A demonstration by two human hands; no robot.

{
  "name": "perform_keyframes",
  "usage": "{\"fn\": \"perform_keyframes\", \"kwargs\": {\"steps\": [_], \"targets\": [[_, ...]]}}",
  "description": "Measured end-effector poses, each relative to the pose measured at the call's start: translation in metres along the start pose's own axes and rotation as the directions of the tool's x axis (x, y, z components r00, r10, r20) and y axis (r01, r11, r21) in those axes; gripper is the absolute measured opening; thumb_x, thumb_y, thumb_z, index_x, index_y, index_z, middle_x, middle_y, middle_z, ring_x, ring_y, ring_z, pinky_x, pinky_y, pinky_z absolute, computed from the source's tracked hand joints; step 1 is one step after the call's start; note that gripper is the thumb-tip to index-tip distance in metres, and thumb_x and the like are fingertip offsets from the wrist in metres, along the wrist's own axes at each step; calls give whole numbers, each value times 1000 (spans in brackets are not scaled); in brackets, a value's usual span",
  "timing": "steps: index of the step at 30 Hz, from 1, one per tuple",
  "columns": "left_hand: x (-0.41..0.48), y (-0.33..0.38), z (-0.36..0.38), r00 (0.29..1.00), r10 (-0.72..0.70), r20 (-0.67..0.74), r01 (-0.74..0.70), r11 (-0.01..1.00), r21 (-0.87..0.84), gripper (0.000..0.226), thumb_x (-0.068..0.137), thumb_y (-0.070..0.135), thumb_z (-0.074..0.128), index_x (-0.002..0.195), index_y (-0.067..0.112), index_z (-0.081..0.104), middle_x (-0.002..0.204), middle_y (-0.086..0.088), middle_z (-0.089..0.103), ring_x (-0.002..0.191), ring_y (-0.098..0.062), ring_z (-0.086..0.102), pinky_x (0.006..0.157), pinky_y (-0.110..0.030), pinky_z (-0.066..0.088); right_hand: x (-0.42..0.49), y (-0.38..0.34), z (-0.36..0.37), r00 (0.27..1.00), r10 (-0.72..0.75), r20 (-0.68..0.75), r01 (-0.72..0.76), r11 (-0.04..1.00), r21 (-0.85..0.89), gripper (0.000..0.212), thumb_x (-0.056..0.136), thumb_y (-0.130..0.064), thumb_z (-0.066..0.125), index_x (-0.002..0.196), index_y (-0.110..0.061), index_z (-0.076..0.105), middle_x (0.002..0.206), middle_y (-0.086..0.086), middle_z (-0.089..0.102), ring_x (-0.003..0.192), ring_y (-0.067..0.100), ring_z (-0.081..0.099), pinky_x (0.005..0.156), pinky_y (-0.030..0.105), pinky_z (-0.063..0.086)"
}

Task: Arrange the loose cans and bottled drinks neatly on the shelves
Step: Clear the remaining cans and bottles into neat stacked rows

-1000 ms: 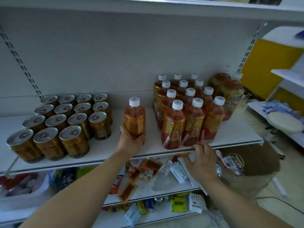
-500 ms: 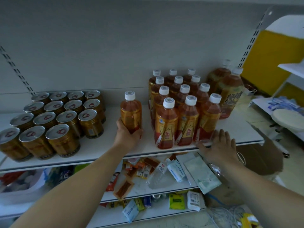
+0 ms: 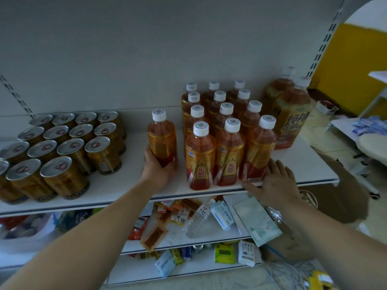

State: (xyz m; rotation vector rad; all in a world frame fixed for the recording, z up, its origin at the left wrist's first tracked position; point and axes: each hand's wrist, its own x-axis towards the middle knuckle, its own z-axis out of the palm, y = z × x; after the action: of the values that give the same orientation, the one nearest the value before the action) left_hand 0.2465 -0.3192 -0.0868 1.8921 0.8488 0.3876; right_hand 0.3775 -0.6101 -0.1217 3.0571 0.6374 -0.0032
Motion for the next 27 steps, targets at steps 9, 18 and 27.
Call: {"fn": "perform_keyframes", "kwargs": {"steps": [9, 18, 27], "targets": [[11, 3, 11, 999, 19, -25, -19, 1000, 5, 79, 81, 20, 72, 141, 19, 20, 130, -8, 53, 116, -28, 52, 90, -35, 41, -1, 7, 10, 996, -74, -54, 77, 996, 46, 120, 70, -90, -1, 144, -5, 41, 145, 19, 45, 136, 39, 38, 109, 54, 29], [7, 8, 16, 996, 23, -81, -22, 1000, 8, 77, 82, 17, 71, 142, 15, 22, 130, -8, 51, 116, -26, 51, 89, -33, 37, -15, 15, 22, 989, -56, -134, 68, 993, 91, 107, 78, -82, -4, 146, -13, 40, 152, 11, 38, 142, 36, 27, 115, 53, 7], [15, 14, 22, 993, -16, -116, 22, 999, 45, 68, 83, 20, 68, 137, 17, 26, 127, -13, 54, 111, -33, 54, 89, -42, 43, -15, 11, 24, 991, -21, -134, 34, 995, 95, 101, 80, -83, 7, 138, -14, 51, 145, 13, 47, 136, 45, 34, 113, 60, 12]]}}
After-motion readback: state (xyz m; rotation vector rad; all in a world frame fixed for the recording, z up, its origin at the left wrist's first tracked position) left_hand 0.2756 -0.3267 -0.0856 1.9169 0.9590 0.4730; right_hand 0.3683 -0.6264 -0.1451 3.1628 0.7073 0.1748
